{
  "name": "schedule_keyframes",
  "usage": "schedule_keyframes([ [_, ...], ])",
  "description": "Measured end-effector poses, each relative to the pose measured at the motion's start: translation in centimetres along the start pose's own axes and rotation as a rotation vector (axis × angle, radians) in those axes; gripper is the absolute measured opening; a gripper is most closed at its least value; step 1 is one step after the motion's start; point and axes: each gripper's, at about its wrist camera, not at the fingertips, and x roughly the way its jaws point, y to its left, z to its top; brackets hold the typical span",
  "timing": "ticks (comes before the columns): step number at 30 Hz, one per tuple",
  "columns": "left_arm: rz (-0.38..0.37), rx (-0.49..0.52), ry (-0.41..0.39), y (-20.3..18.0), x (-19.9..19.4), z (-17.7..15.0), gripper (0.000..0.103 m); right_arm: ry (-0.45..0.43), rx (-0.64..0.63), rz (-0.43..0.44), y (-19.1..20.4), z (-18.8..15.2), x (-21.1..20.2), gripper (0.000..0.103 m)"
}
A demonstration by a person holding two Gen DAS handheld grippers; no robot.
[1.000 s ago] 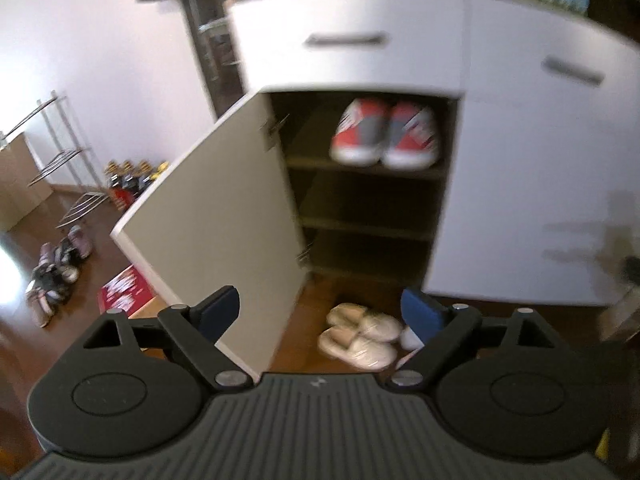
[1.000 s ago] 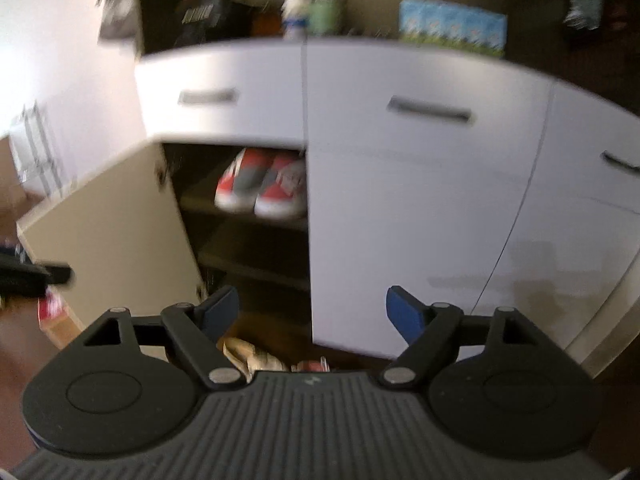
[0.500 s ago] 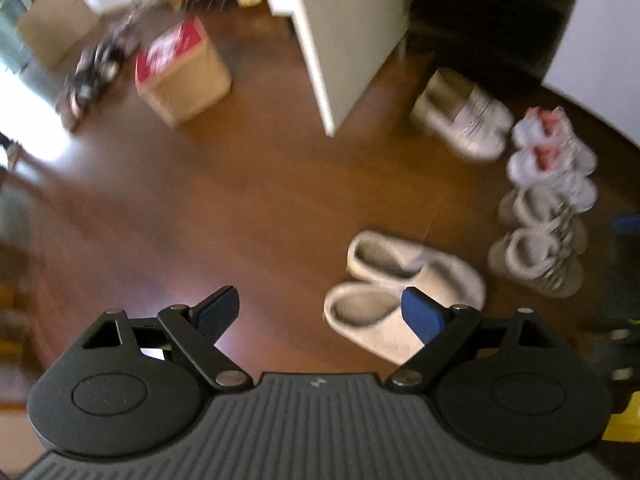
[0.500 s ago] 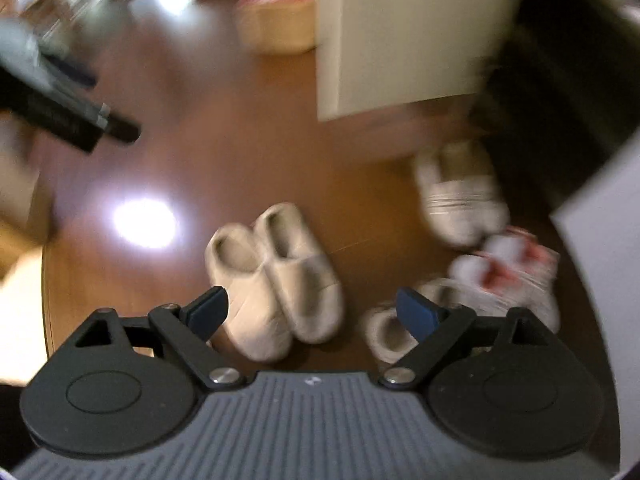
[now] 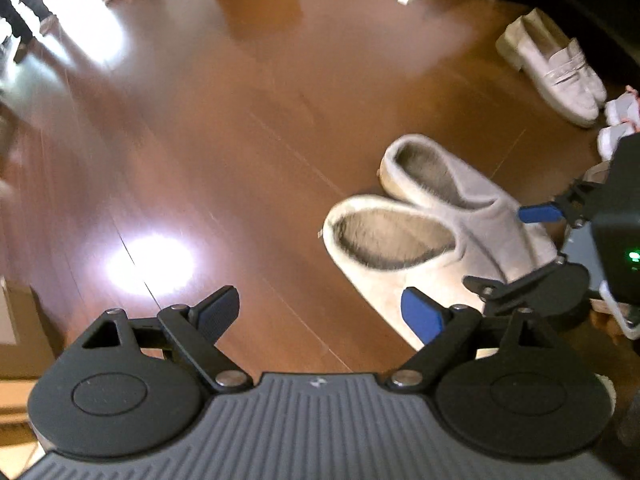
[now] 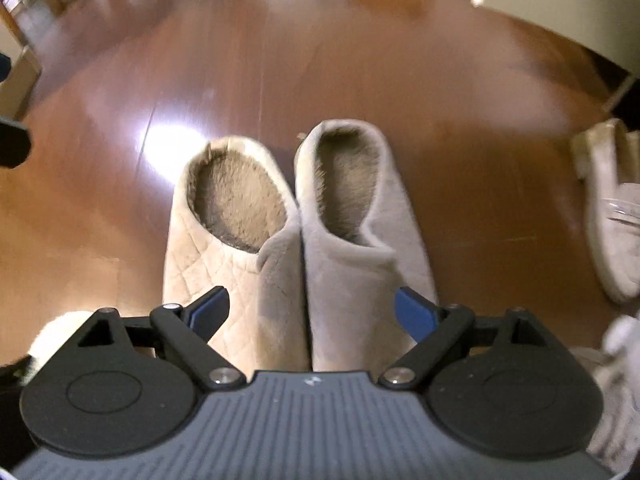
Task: Organize scattered shoes
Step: 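Move the right tool down over the beige quilted slippers, then grasp both beige quilted slippers at their heels with the right gripper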
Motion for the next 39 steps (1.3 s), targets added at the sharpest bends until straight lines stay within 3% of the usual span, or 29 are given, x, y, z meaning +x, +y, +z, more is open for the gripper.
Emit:
schedule_keyframes([
  [5,-0.018,0.002,0.021,-0.4,1.0,-1.2,0.090,-0.014,-0.150,-0.056,1.8,-1.1,2.0,0.090],
  [6,-0.019,0.005,0.023,-0.7,1.0,-1.1,0.090,-0.019,-0.165,-0.054,2.2,-1.4,2.2,0.083],
  [7,-0.020,0.008,0.025,-1.0,1.1,-1.1,0.090,-0.024,-0.164,-0.043,2.2,-1.4,2.1,0.054],
  [8,-0.021,0.011,0.027,-1.2,1.2,-1.1,0.090,-0.028,-0.159,-0.031,2.0,-1.2,2.0,0.039],
  [10,-0.023,0.013,0.031,-1.4,1.4,-1.0,0.090,-0.045,-0.140,-0.035,2.2,-1.3,1.0,0.034],
  [12,-0.025,0.015,0.031,-1.6,1.4,-0.9,0.090,-0.058,-0.131,-0.060,2.3,-1.4,0.0,0.038],
  [13,-0.027,0.017,0.030,-1.6,1.5,-0.8,0.090,-0.064,-0.128,-0.074,2.2,-1.4,-0.4,0.052],
  [14,-0.029,0.021,0.029,-1.7,1.6,-0.7,0.090,-0.072,-0.136,-0.109,2.3,-1.4,-0.8,0.075],
  [15,-0.029,0.025,0.029,-1.7,1.8,-0.5,0.090,-0.078,-0.143,-0.135,2.5,-1.2,-0.7,0.081],
  [19,-0.032,0.037,0.027,-2.2,2.4,-0.1,0.090,-0.054,-0.127,-0.108,1.7,-0.6,1.0,0.081],
  [21,-0.029,0.041,0.033,-2.3,2.6,-0.1,0.090,-0.037,-0.136,-0.088,1.7,-1.0,1.7,0.048],
  [23,-0.021,0.046,0.037,-2.2,2.3,-0.2,0.090,-0.053,-0.178,-0.071,2.5,-1.9,1.6,0.034],
  [24,-0.017,0.050,0.039,-2.2,2.1,-0.3,0.090,-0.058,-0.185,-0.068,2.5,-2.1,1.4,0.032],
  [26,-0.001,0.060,0.047,-2.0,1.5,-0.4,0.090,-0.050,-0.122,-0.036,1.8,-2.1,0.8,0.028],
  [32,0.006,0.102,0.027,-2.8,-1.2,1.2,0.090,-0.009,0.257,0.060,-3.3,-1.5,-3.9,0.026],
  [37,0.005,0.173,0.014,-5.3,-4.1,4.2,0.090,-0.036,0.582,0.023,-9.5,-1.4,-11.6,0.026],
  [39,-0.017,0.208,-0.008,-7.1,-6.1,6.1,0.090,-0.064,0.734,-0.035,-12.9,-1.2,-16.0,0.026],
])
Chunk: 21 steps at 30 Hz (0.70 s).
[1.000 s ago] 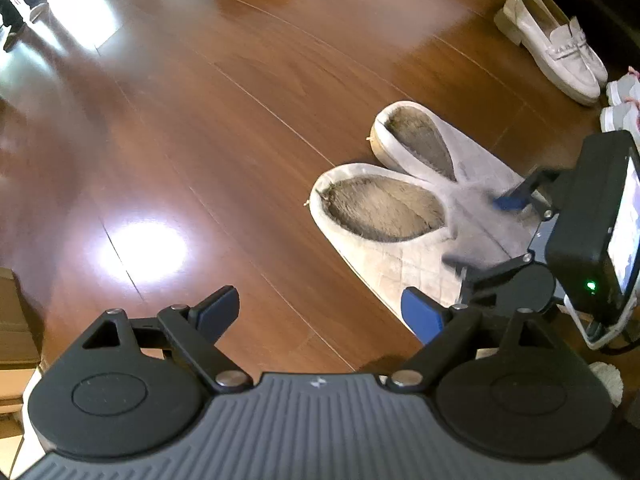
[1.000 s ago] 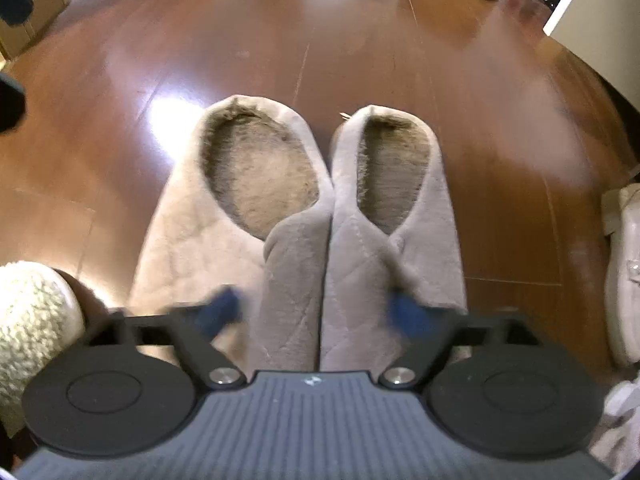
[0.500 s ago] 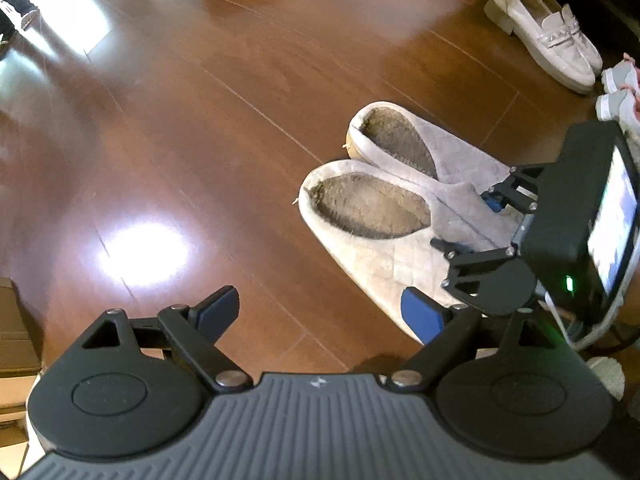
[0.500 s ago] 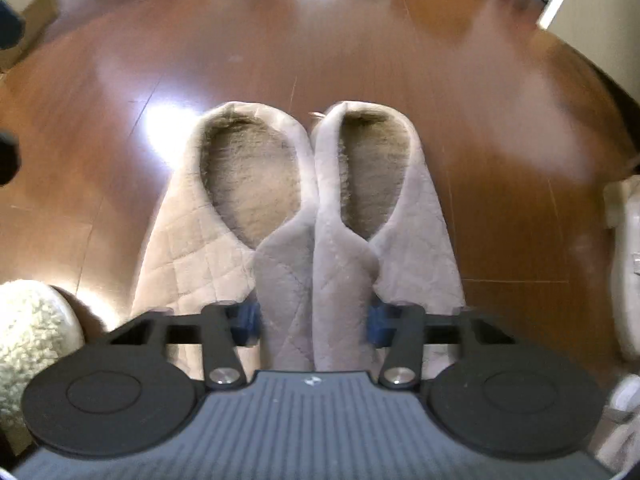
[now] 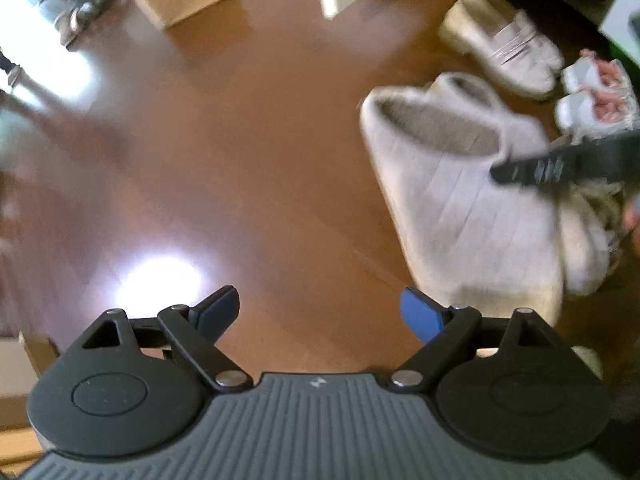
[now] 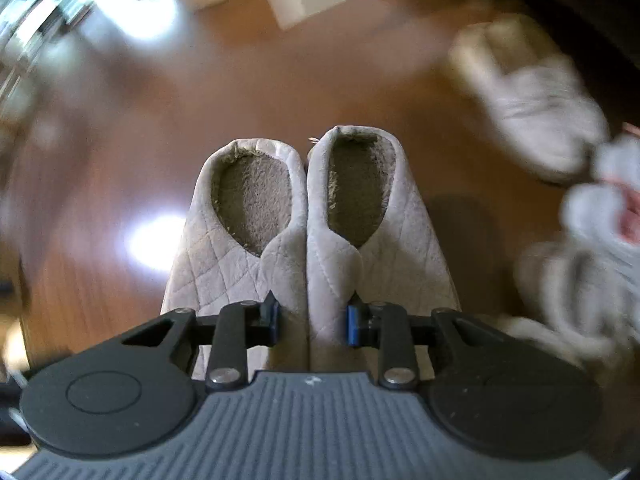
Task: Organize scattered shoes
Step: 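Grasp both beige quilted slippers at their heels with the right gripper, then lift the slipper pair with the right gripper onto the second cabinet shelf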
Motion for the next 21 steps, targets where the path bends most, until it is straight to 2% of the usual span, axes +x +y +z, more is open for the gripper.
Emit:
schedule_keyframes([
  [3,-0.023,0.067,-0.037,-2.1,-2.6,3.3,0.090,-0.082,0.187,-0.074,-3.0,4.7,-5.6,0.026],
  [5,-0.031,0.129,-0.073,-3.9,-4.1,5.6,0.090,-0.129,0.275,-0.112,-4.4,7.9,-7.6,0.027],
  [7,-0.044,0.181,-0.113,-5.3,-5.2,7.6,0.090,-0.221,0.386,-0.167,-7.1,12.4,-11.5,0.027],
  [11,-0.116,0.277,-0.253,-9.1,-6.5,13.6,0.090,-0.359,0.473,-0.237,-10.2,19.0,-15.0,0.027],
  [14,-0.170,0.311,-0.306,-10.7,-5.9,16.9,0.090,-0.447,0.489,-0.285,-13.3,24.7,-15.7,0.027],
  [16,-0.234,0.348,-0.369,-11.9,-5.0,19.8,0.090,-0.488,0.485,-0.320,-15.1,28.6,-15.1,0.027],
  [17,-0.266,0.377,-0.414,-12.8,-4.2,21.5,0.090,-0.511,0.480,-0.359,-17.4,32.0,-13.6,0.027],
  [21,-0.310,0.477,-0.513,-16.2,-1.0,27.6,0.090,-0.521,0.502,-0.453,-20.9,38.5,-10.3,0.027],
])
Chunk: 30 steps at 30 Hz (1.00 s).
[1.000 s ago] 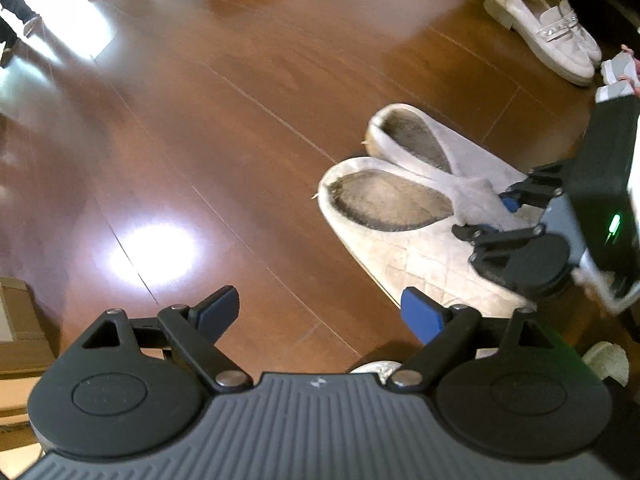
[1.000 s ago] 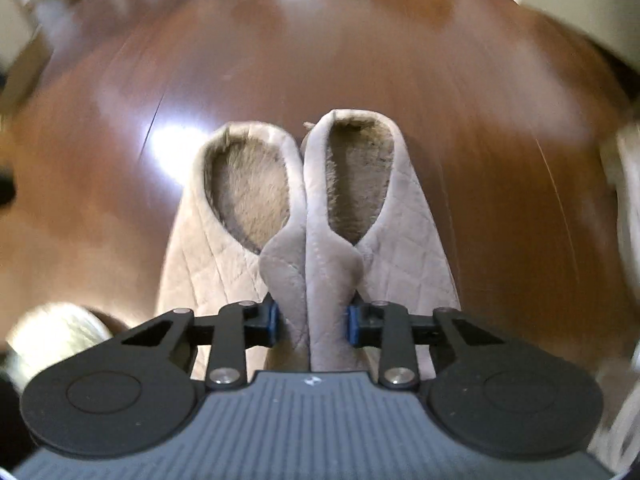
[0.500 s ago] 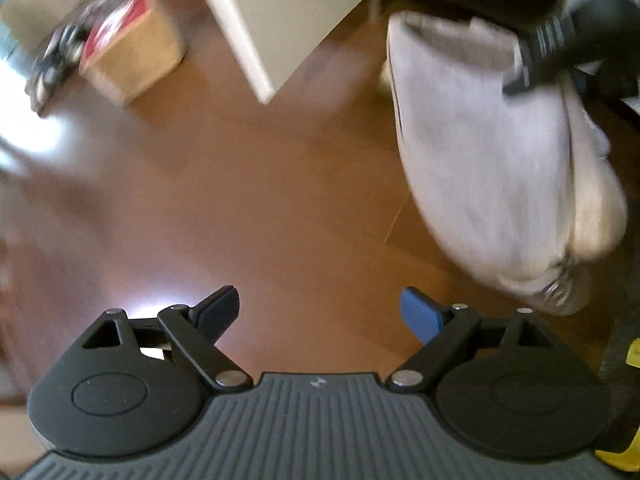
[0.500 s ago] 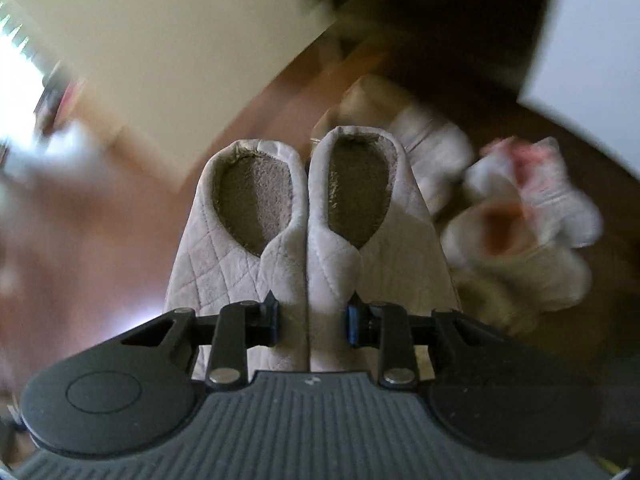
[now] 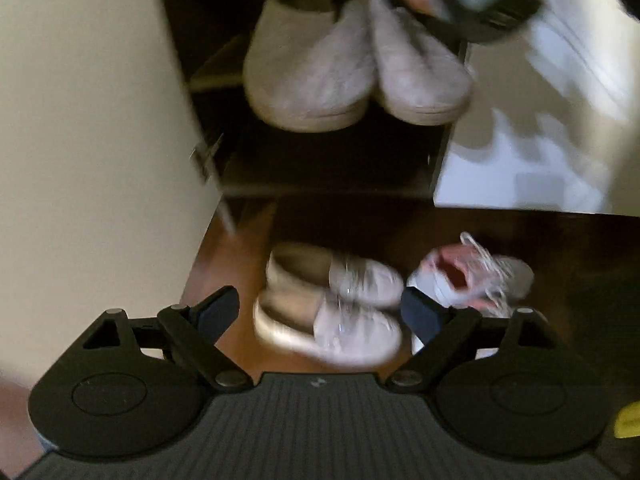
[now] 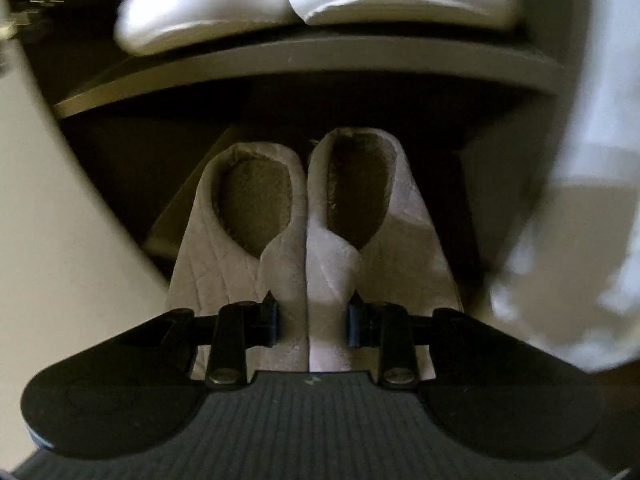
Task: Organize scattered shoes
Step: 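Lift the slipper pair with the right gripper onto the second cabinet shelf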
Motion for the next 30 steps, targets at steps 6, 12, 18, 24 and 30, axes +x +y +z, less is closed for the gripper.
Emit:
schedule_keyframes([
  [6,-0.018,0.047,-0.078,1.4,5.5,3.5,0.090,0.013,0.039,-0.096,0.7,3.0,7.7,0.030],
  [12,-0.003,0.135,-0.149,1.5,6.9,4.1,0.090,-0.151,-0.109,-0.098,0.5,2.4,6.9,0.075],
  [18,0.031,0.300,-0.218,1.4,6.4,4.6,0.088,-0.288,-0.259,0.024,-3.4,-6.4,-0.2,0.030],
  [24,0.028,0.381,-0.341,0.8,7.8,6.8,0.065,-0.225,-0.270,0.081,-6.8,-14.0,0.9,0.003],
  [30,-0.002,0.376,-0.349,1.3,9.8,8.0,0.039,-0.312,-0.259,0.139,-5.5,-14.7,2.0,0.003],
])
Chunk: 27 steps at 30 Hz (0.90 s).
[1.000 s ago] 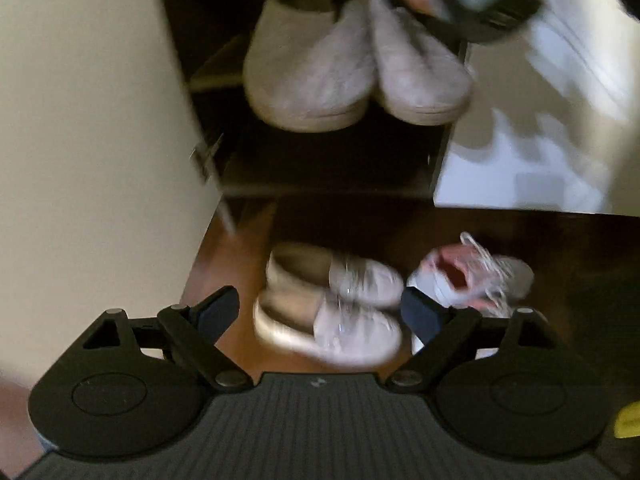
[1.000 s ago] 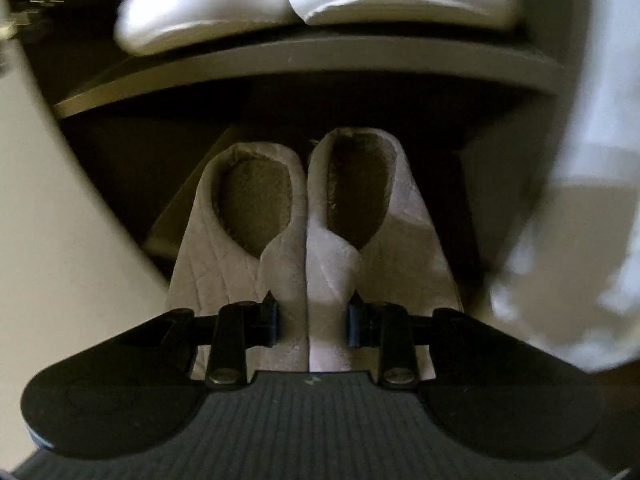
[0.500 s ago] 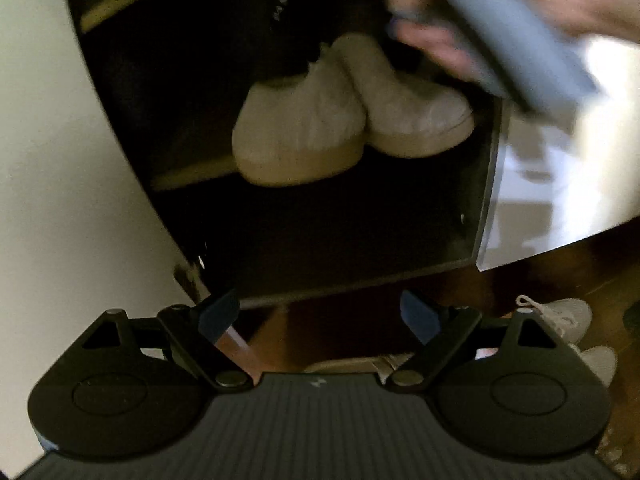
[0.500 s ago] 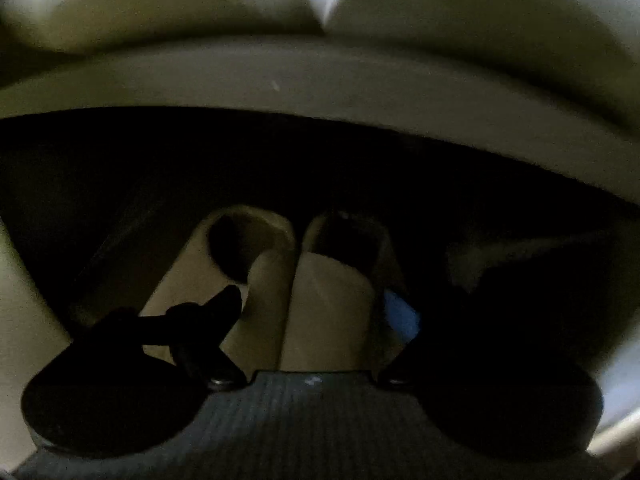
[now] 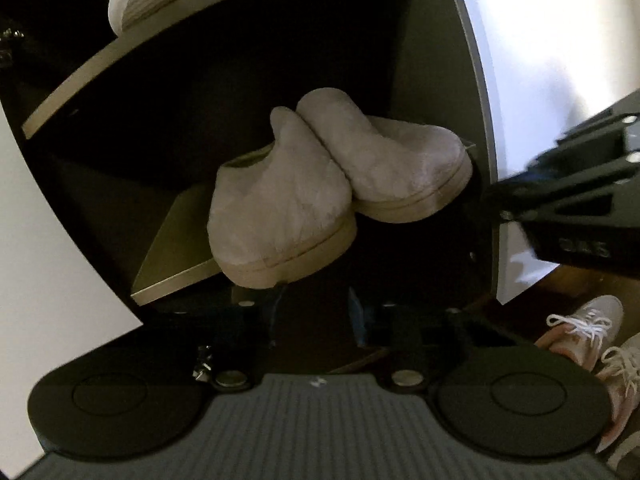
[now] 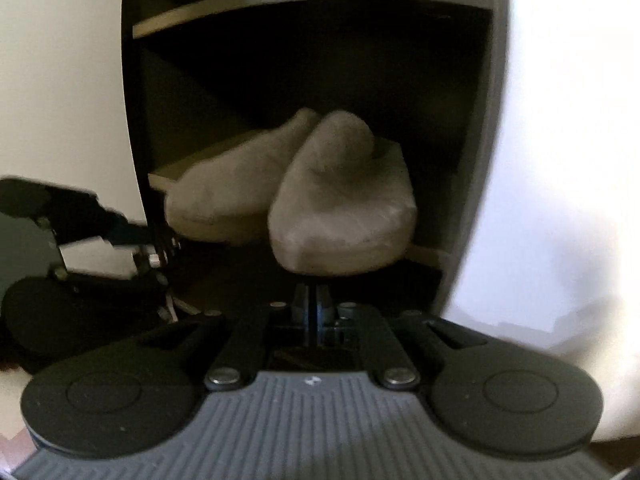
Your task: Organize scattered shoes
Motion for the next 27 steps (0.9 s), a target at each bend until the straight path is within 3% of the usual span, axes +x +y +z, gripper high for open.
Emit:
schedule_keyframes([
  [8,-0.008,-0.008,-0.010,0.4,1.6,-0.1,0.044,-0.014,-0.017,-0.012,0.8,1.3,-1.4,0.002],
  [19,0.017,-0.039,0.006,2.5,4.5,0.5,0.044,-0.003,-0.004,-0.003,1.8,3.7,2.5,0.002],
  [27,0.014,-0.045,0.019,2.0,6.2,1.1,0.044,-0.006,0.006,-0.022,2.3,3.6,2.7,0.002],
])
